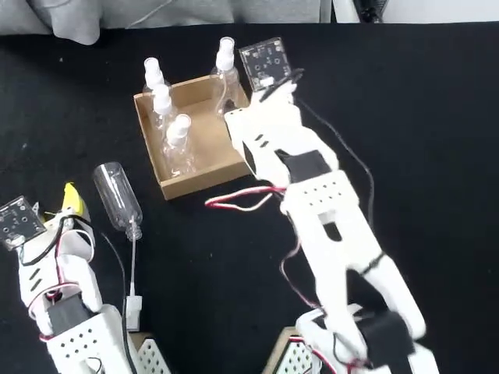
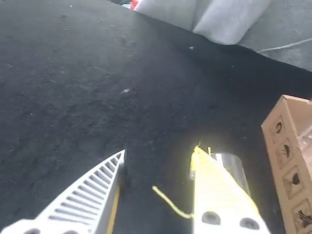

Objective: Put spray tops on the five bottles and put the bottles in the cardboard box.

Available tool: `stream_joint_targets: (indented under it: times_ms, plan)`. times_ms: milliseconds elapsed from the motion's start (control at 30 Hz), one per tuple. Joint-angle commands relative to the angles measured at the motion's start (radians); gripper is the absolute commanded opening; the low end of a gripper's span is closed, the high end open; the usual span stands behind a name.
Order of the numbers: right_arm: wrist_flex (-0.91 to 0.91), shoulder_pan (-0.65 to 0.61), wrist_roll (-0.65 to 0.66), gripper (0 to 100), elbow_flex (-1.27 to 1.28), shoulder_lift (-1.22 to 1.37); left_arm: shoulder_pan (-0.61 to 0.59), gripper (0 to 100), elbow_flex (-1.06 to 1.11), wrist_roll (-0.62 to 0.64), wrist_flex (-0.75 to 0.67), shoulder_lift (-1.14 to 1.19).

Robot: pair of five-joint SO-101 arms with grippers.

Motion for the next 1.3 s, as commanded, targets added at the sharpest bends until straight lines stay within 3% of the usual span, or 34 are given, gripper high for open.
stream_joint_targets:
  times_ms: [0, 367, 967, 1267]
  plan:
    - [0.054, -0.031, -0.012, 28.6, -0.012, -0.13, -0.024, 20, 0.016, -0.003, -0.023, -0.012]
    - [0.209, -0.077, -0.068, 28.6, -0.013, -0.383, -0.024, 20, 0.016, -0.003, -0.023, -0.012]
    - [0.351, -0.408, -0.061, 28.6, -0.015, -0.532, -0.11, 20, 0.025, 0.066, -0.021, -0.011]
    - [0.353, -0.559, -0.061, 28.6, -0.007, -0.529, -0.128, 20, 0.024, 0.068, 0.055, -0.012]
